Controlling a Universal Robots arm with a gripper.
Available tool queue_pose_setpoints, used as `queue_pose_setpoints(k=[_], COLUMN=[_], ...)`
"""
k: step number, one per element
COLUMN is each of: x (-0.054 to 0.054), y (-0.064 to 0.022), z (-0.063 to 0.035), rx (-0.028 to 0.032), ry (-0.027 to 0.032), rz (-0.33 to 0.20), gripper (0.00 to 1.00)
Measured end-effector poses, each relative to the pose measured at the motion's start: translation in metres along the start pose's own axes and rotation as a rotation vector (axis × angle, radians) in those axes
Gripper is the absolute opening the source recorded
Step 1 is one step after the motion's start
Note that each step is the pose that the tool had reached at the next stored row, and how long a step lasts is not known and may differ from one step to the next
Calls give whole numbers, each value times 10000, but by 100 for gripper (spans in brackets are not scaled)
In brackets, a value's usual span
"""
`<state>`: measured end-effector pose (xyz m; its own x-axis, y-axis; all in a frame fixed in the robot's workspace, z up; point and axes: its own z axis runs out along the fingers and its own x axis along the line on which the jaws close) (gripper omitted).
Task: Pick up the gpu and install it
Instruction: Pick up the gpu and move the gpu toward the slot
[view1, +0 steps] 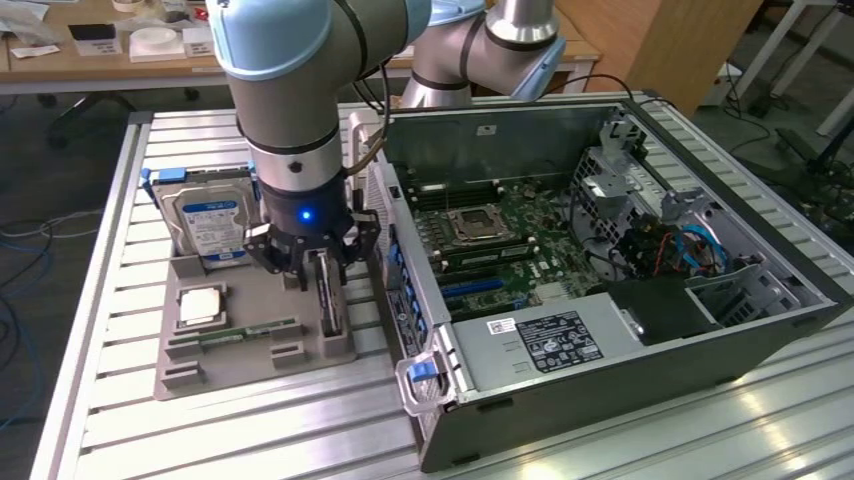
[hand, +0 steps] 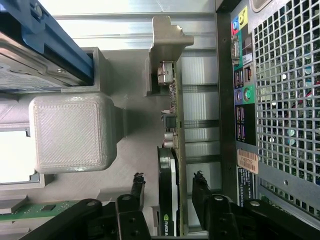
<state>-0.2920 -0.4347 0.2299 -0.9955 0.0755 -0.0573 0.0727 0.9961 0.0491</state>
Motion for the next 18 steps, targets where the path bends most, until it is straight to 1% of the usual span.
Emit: queue_pose_setpoints(k=[1,2,7,8,9,10,13,15,18], x=[0,0,0,0,0,0,0,0,0], y=[0,0,0,0,0,0,0,0,0], z=[0,0,0,0,0,0,0,0,0], rx=[0,0,0,0,0,0,0,0,1], ry=[0,0,0,0,0,0,0,1,0], rz=[0,-1,-1,0,-1,0,-1,-1,-1], gripper=[51,45,44,37,37,30,30,27,27])
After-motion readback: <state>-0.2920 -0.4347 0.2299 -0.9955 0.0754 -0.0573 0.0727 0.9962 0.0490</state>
